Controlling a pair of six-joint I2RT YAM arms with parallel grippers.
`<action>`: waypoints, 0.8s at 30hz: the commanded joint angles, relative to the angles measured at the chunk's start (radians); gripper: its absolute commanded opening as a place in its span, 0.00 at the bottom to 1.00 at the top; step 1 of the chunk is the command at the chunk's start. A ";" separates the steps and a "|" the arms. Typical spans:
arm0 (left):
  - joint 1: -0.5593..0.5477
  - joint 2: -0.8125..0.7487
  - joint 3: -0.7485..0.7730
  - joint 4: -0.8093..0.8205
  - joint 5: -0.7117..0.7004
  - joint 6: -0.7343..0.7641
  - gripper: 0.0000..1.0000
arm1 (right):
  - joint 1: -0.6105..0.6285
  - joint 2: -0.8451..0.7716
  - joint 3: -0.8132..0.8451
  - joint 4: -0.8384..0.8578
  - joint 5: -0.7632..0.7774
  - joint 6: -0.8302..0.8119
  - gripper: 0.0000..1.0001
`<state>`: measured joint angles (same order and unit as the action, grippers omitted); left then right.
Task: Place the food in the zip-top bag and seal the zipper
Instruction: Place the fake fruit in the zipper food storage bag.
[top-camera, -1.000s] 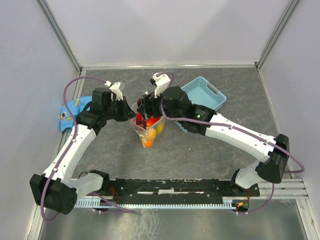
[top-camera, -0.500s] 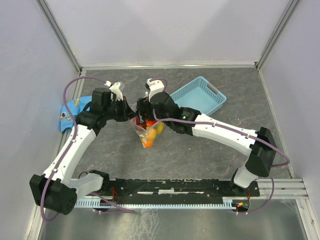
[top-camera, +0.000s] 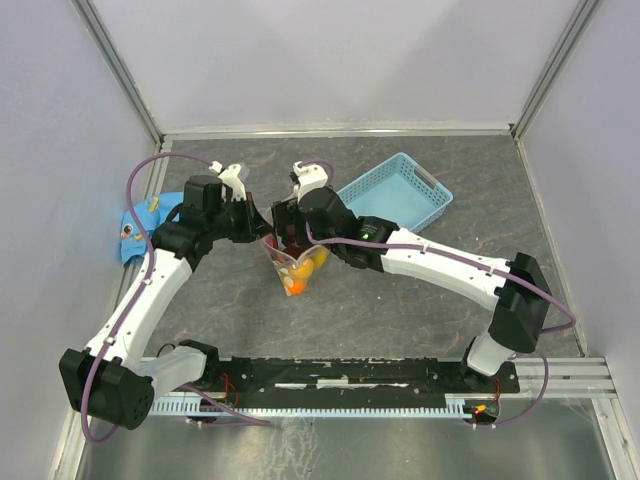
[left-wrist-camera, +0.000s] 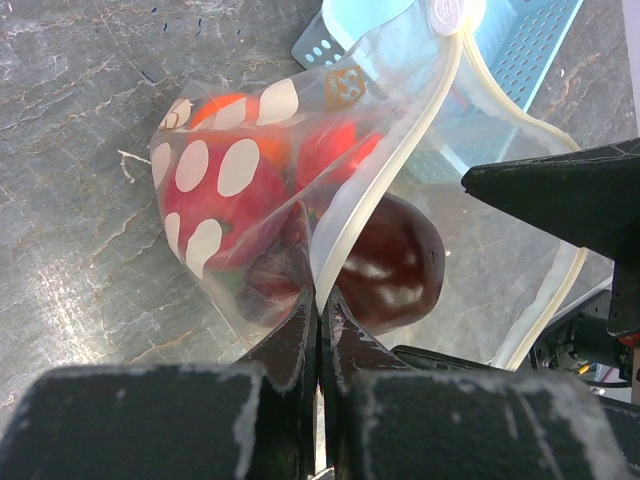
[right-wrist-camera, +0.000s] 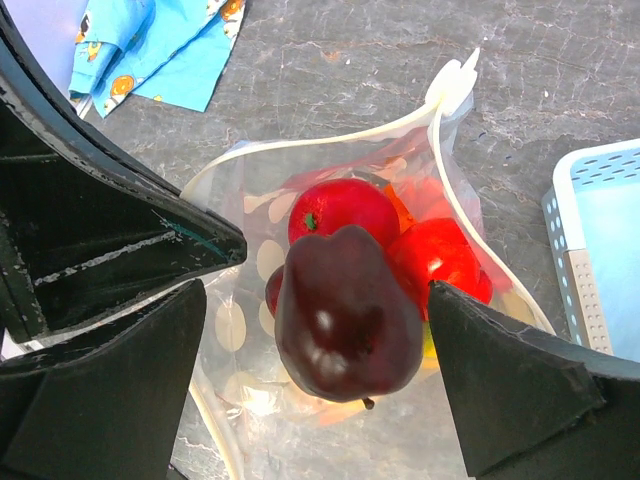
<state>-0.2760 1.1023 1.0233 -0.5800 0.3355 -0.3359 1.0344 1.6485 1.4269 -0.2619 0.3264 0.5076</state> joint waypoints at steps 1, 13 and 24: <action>0.007 -0.008 0.000 0.040 0.018 -0.004 0.03 | 0.005 -0.069 -0.009 0.009 -0.003 -0.014 0.99; 0.008 0.014 0.008 0.033 0.001 -0.027 0.03 | 0.104 -0.183 0.021 -0.181 0.114 -0.048 0.94; 0.007 0.013 0.005 0.033 -0.015 -0.031 0.03 | 0.276 -0.167 -0.018 -0.284 0.344 0.015 0.81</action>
<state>-0.2760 1.1179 1.0233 -0.5800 0.3225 -0.3370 1.2747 1.4837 1.4105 -0.5430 0.5659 0.4957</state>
